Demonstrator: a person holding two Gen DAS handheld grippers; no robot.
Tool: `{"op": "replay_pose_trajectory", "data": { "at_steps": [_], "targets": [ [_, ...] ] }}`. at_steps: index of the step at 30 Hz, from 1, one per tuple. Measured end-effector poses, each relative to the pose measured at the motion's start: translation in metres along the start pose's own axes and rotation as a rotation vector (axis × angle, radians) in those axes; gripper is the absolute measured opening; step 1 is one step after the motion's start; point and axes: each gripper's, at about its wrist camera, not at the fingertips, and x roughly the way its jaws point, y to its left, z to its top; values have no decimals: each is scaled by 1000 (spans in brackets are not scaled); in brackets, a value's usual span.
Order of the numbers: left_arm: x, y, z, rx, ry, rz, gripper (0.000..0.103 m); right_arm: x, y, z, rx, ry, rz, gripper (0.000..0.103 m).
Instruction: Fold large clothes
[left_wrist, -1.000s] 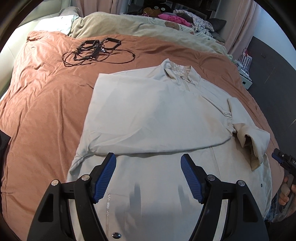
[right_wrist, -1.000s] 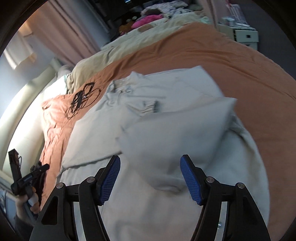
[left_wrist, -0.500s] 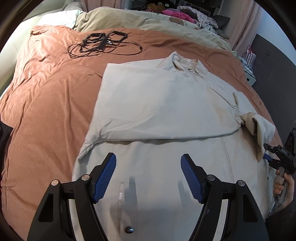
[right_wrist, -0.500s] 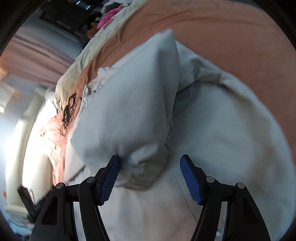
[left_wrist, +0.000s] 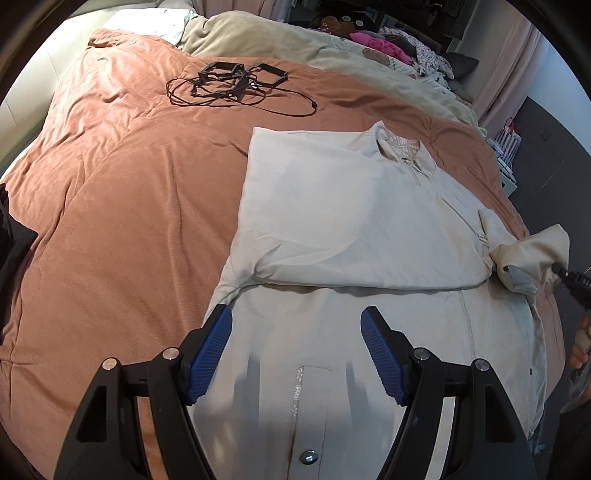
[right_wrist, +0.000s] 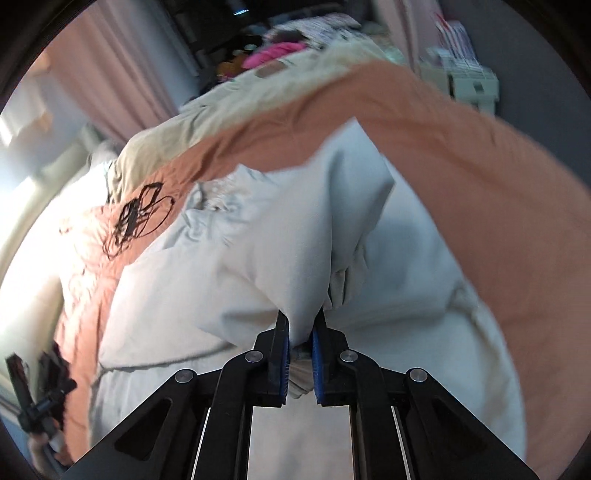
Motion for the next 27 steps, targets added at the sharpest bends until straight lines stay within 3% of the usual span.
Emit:
{"op": "replay_pose_trajectory", "data": {
  "at_steps": [5, 9, 18, 21, 22, 24, 27],
  "targets": [
    [-5, 18, 2, -19, -12, -9, 73, -7, 58, 28, -151, -12, -46, 11],
    [-8, 38, 3, -43, -17, -4, 73, 2, 105, 35, -247, -10, -29, 11],
    [-9, 82, -1, -86, -9, 28, 73, 60, 199, 10, -408, 70, 0, 12],
    [-10, 90, -2, -92, -1, 18, 73, 77, 216, -3, -415, 109, 42, 41],
    [-10, 91, -2, -89, 1, 21, 73, 79, 221, -8, -406, 110, 80, 62],
    [-11, 92, -1, -80, 4, 28, 73, 79, 225, -15, -398, 98, 103, 82],
    [-12, 87, 1, -69, 3, 23, 73, 80, 225, -21, -397, 109, 122, 83]
  ]
}}
